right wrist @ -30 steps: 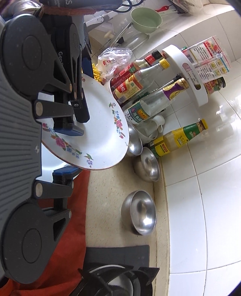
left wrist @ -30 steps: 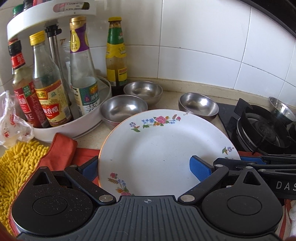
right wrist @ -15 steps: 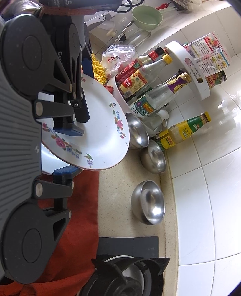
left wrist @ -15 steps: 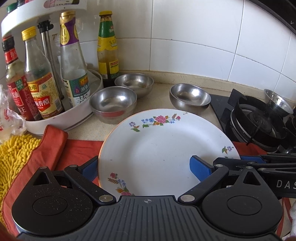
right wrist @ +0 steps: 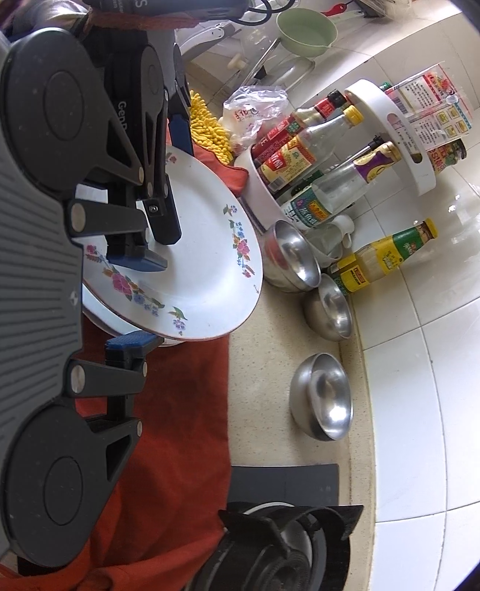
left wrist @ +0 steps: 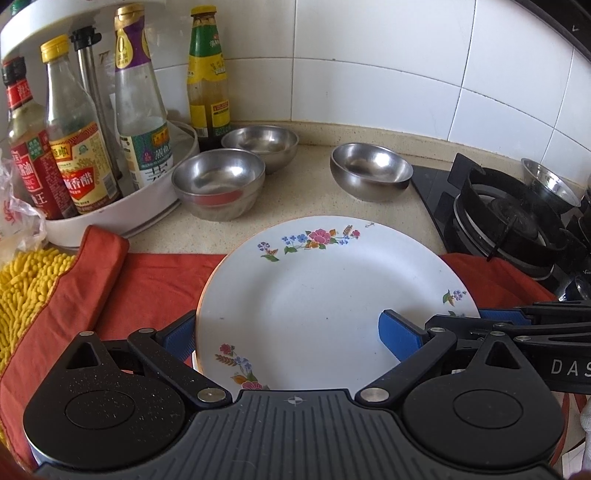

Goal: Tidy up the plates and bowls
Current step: 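Carry the floral-rimmed plate over the red cloth and lower it onto the stacked plates, then open the left gripper to release the plate on the stack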

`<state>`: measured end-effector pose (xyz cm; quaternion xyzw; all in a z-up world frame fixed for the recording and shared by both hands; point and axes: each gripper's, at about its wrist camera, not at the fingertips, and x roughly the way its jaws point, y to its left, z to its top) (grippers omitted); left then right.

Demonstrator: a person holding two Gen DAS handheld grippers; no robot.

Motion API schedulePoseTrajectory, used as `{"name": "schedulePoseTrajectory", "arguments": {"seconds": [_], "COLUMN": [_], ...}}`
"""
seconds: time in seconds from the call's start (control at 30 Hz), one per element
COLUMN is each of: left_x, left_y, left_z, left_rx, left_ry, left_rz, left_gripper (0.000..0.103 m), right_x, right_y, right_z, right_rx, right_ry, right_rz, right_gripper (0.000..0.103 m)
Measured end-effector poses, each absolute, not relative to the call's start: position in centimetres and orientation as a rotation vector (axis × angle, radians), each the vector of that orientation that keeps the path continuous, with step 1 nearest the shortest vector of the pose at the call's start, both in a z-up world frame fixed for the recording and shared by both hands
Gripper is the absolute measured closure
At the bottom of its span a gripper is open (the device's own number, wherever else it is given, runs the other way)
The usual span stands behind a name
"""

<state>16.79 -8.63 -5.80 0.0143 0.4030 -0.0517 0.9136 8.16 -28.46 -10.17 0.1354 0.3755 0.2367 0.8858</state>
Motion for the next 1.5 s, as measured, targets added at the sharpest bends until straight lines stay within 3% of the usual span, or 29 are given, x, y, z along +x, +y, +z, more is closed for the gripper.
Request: {"name": "schedulePoseTrajectory", "arguments": {"seconds": [0.73, 1.5], "left_x": [16.5, 19.8], "left_y": [-6.3, -3.2], "left_z": [-8.8, -7.5], "left_rx": [-0.019, -0.076], "left_ry": [0.899, 0.865], "left_rz": [-0.093, -0.085], "left_gripper": [0.002, 0.004], "right_x": [7.9, 8.1], "right_y": [-25.8, -22.9], "right_z": [-12.3, -10.8], "right_rx": [0.210, -0.133], "right_ry": [0.838, 0.649], "right_rz": [0.495, 0.441], "right_gripper": [0.067, 0.066]}}
